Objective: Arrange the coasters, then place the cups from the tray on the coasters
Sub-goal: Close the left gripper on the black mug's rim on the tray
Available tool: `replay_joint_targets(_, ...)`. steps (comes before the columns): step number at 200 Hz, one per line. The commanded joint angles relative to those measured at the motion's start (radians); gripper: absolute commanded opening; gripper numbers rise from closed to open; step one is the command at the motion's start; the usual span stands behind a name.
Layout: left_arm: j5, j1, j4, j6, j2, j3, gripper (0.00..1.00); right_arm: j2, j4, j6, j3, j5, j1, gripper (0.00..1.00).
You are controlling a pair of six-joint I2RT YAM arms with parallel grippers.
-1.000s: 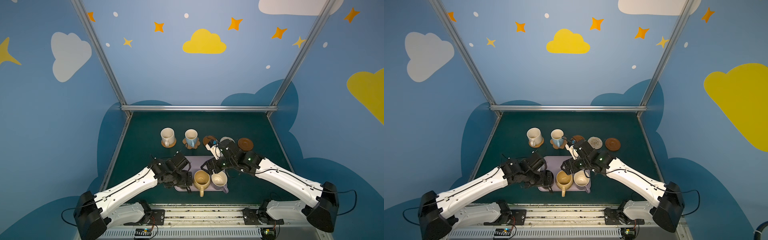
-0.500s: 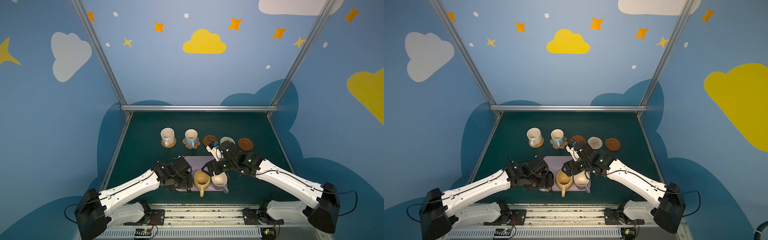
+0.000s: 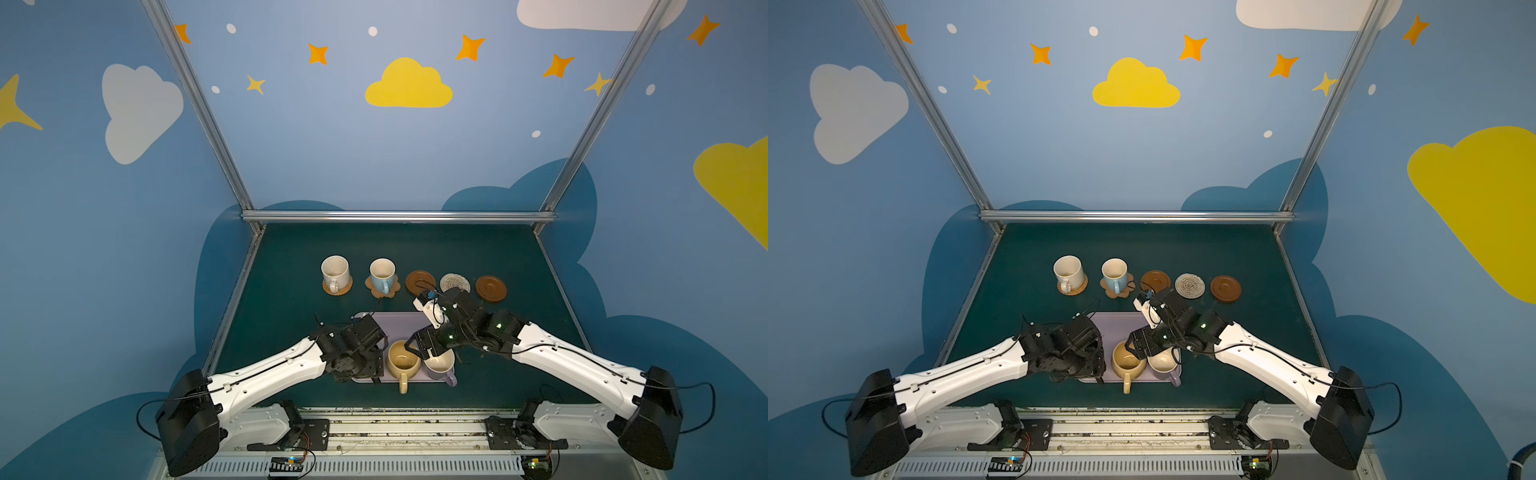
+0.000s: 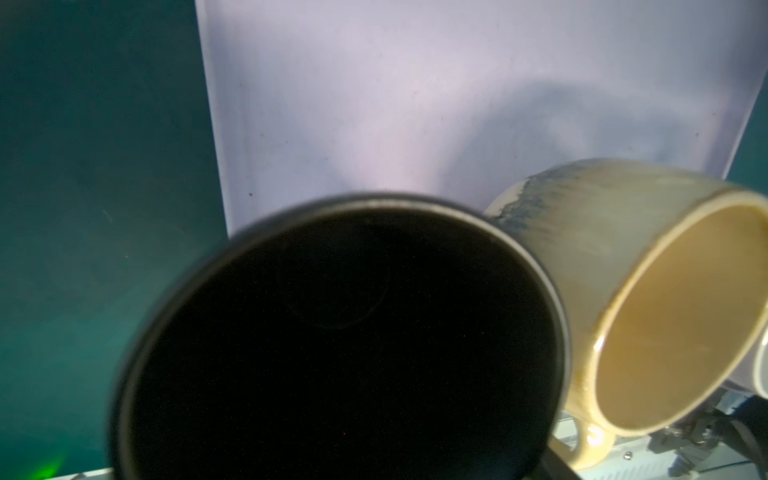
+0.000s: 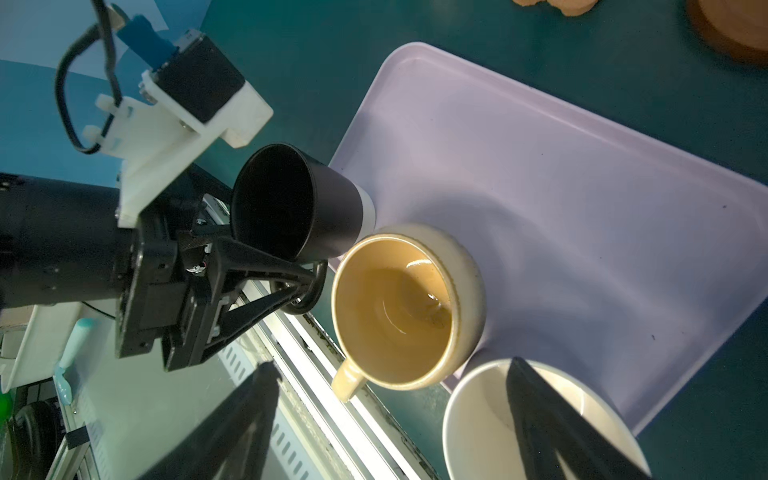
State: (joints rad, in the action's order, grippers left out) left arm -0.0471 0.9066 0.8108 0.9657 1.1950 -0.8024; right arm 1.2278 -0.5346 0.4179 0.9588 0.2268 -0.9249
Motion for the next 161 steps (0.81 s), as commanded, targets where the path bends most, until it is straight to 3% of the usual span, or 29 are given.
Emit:
replay_joint_targets(1, -0.044, 0.0, 0.037, -0.023, 0.009, -0.014, 0.8, -0.013, 0.001, -0.008, 0.017, -0.001, -0.006, 0.86)
replay_joint_targets(51, -0.056, -0.006, 0.019, -0.066, 0.012, -0.034, 0.76, -0.001, -0.008, -0.016, 0.026, -0.006, -0.006, 0.86)
replay_joint_targets(95, -0.045, -0.012, -0.06, -0.188, 0.033, -0.041, 0.77, 0.01, -0.014, -0.021, 0.032, -0.012, -0.007, 0.85)
replay_joint_targets(132, -0.121, -0.016, 0.036, -0.221, 0.105, -0.099, 0.72, 0.01, -0.009, -0.013, 0.035, -0.001, -0.006, 0.85)
replay_joint_targets(161, -0.1, -0.014, 0.018, -0.223, 0.07, -0.075, 0.64, -0.001, 0.032, -0.005, 0.013, 0.052, -0.009, 0.85)
